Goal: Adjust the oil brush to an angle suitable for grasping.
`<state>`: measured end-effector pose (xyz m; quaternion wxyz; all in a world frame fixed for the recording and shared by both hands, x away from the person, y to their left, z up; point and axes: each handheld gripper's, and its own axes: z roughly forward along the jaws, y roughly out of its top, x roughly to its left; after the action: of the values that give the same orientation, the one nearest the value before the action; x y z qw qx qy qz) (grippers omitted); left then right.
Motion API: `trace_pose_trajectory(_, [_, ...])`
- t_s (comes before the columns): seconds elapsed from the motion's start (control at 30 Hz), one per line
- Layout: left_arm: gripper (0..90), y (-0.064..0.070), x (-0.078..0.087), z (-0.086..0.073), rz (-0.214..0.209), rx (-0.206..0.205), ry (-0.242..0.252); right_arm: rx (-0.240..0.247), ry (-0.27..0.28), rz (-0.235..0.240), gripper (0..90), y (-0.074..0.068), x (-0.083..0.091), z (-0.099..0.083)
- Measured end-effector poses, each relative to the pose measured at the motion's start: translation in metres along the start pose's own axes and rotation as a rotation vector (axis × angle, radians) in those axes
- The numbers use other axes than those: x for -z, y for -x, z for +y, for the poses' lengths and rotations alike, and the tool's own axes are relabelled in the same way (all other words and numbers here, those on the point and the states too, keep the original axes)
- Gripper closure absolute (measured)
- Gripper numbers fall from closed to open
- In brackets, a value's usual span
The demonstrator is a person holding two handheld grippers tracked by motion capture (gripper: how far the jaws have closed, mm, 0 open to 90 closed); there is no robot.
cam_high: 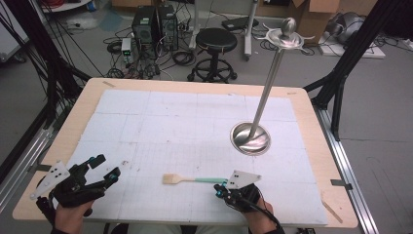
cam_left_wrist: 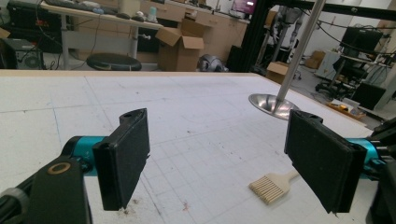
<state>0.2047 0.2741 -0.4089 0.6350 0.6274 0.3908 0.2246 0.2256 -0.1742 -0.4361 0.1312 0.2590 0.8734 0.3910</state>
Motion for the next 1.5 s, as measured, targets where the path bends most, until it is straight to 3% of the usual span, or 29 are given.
trace_pose_trajectory(0.1, [22.6,0.000,-0.001,-0.001,-0.002,-0.003,-0.007,-0.016,-0.039,-0.004,88.7,0.003,-0.009,-0.002])
trace_pose_trajectory(0.3, [22.8,0.000,-0.001,-0.001,-0.001,-0.002,-0.011,-0.052,-0.018,-0.002,88.7,0.012,-0.015,-0.001])
trace_pose_trajectory(0.67, [22.9,-0.002,-0.003,-0.003,0.005,0.002,-0.026,-0.112,0.010,-0.091,88.8,0.030,-0.034,0.012])
trace_pose_trajectory(0.77, [22.9,-0.002,-0.003,-0.004,0.004,0.002,-0.027,-0.157,0.019,-0.122,88.7,0.036,-0.042,0.018])
trace_pose_trajectory(0.87, [22.9,-0.003,-0.003,-0.004,0.004,0.002,-0.027,-0.168,0.018,-0.142,88.7,0.037,-0.047,0.021])
trace_pose_trajectory(1.0, [22.9,-0.003,-0.002,-0.003,0.006,0.005,-0.025,-0.191,0.022,-0.131,88.8,0.041,-0.045,0.022])
trace_pose_trajectory(1.07, [22.9,-0.003,-0.002,-0.003,0.007,0.003,-0.026,-0.217,0.063,-0.156,88.8,0.047,-0.036,0.021])
trace_pose_trajectory(1.13, [22.9,-0.004,-0.002,-0.003,0.007,0.004,-0.026,-0.276,0.099,-0.201,88.8,0.057,-0.028,0.019])
trace_pose_trajectory(1.3, [22.9,-0.004,-0.002,-0.003,0.005,0.003,-0.027,-0.305,0.033,-0.324,88.8,0.074,-0.025,0.015])
trace_pose_trajectory(1.37, [22.9,-0.004,-0.002,-0.003,0.006,0.003,-0.024,-0.328,0.009,-0.323,88.8,0.078,-0.029,0.013])
trace_pose_trajectory(1.43, [22.9,-0.005,-0.001,-0.003,0.006,0.004,-0.026,-0.316,-0.018,-0.304,88.8,0.077,-0.033,0.013])
trace_pose_trajectory(1.5, [22.9,-0.005,-0.001,-0.003,0.005,0.004,-0.025,-0.313,-0.011,-0.289,88.8,0.073,-0.035,0.015])
